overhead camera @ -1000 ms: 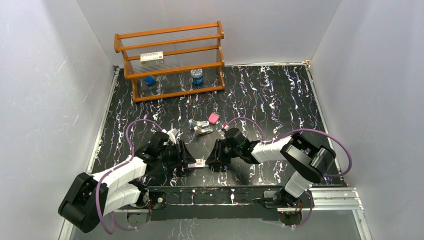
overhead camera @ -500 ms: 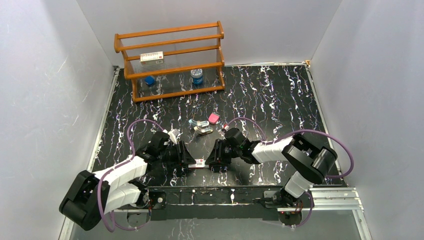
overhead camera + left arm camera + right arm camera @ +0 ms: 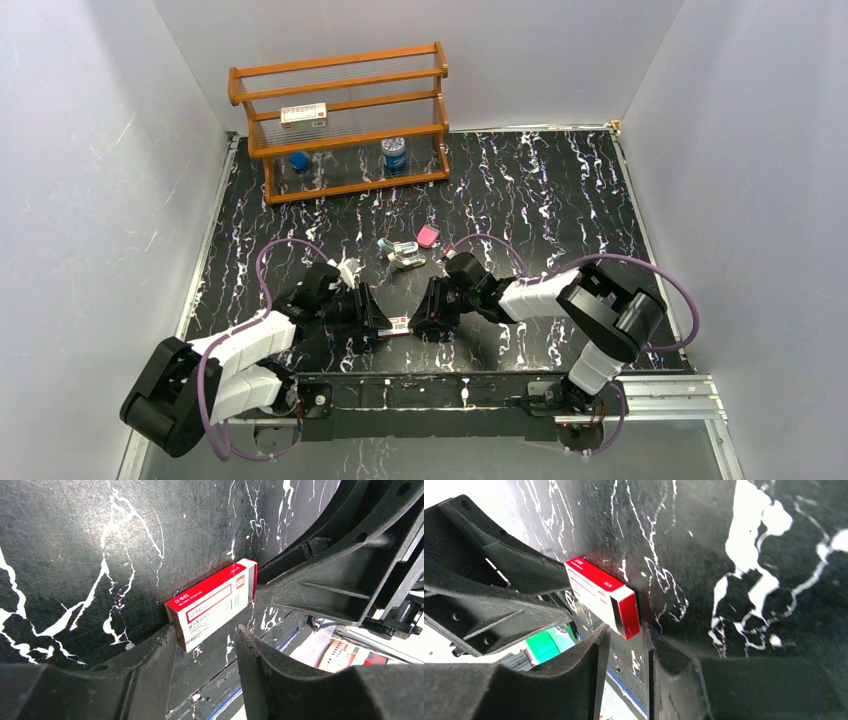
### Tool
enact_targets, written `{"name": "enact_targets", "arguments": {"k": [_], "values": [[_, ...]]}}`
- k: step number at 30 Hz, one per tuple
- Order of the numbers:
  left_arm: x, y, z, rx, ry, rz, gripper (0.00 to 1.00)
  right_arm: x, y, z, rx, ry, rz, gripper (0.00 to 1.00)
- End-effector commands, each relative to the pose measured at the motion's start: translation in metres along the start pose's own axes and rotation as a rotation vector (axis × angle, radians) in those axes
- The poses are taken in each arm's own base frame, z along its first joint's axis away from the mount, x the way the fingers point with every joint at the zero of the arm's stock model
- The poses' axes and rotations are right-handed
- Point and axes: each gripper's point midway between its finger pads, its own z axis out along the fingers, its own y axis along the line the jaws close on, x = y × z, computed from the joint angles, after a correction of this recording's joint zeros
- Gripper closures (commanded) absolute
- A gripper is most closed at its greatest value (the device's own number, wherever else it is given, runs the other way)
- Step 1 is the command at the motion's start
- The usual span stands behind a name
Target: Unload the staples from the stapler
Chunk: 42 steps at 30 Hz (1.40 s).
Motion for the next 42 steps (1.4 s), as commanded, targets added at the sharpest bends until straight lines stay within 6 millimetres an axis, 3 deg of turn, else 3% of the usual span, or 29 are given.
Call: {"name": "enact_targets", "arguments": {"k": [1,15,28,36,42], "values": [[0.002,0.001,-0.001,-0.017,0.011,-0.009,0.55,0.012,-0.057,-0.01,0.214,-0.01,0.027,0.59],[0.006,-0.002,-0.002,0.006,0.044,0.037,0.55,0.012,-0.032,0.005,0.082,0.056,-0.023,0.61],[0.005,0.002,0.0,-0.014,0.047,0.036,0.56,0.018,-0.031,0.008,0.061,0.095,-0.026,0.63],[0.003,0.003,-0.001,-0.024,0.025,0.029,0.52,0.008,-0.046,-0.006,0.17,0.007,-0.014,0.58],[0.0,0.0,-0.002,-0.018,0.014,0.041,0.51,0.0,-0.036,-0.002,0.164,0.001,-0.015,0.59]]}}
